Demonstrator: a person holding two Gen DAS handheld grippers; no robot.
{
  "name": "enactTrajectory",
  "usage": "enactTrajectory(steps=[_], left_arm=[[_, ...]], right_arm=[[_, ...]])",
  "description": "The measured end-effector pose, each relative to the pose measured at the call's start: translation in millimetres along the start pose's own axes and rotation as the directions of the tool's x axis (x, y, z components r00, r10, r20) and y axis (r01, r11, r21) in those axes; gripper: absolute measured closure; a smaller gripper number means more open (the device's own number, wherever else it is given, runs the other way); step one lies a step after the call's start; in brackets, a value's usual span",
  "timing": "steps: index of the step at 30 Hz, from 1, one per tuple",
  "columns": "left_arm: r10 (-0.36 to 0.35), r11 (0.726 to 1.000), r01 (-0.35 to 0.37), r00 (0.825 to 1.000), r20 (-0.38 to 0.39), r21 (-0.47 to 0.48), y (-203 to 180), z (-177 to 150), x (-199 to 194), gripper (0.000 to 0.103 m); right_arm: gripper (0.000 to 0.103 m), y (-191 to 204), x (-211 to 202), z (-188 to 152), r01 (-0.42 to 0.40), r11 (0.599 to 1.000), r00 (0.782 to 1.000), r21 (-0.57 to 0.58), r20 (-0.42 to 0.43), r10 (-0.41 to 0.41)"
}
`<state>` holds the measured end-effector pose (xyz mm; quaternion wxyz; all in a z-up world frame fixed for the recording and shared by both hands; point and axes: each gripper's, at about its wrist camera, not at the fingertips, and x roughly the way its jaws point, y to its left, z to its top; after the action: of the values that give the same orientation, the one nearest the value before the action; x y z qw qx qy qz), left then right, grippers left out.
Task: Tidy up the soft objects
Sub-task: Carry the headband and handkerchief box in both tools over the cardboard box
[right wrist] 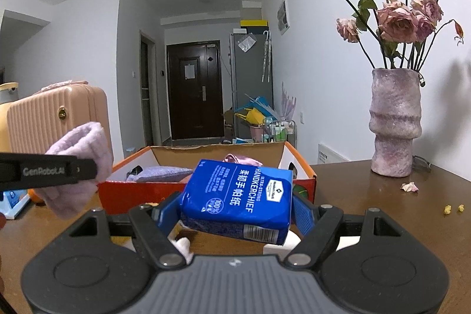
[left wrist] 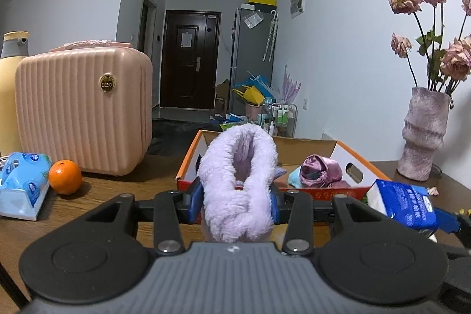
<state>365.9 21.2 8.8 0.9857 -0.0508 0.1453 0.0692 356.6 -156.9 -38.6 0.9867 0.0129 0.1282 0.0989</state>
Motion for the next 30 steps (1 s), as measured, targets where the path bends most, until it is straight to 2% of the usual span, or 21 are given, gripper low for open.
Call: enactTrajectory(steps=[30], left_arm=[[0.021, 0.998, -0.018, 0.999, 0.036, -0.067, -16.4, 24.8, 57.8, 0.063]], right_arm=[[0.027, -3.6, 64.2, 20.0, 0.017, 0.999, 0.999, 0.027, 0.041, -0.019]])
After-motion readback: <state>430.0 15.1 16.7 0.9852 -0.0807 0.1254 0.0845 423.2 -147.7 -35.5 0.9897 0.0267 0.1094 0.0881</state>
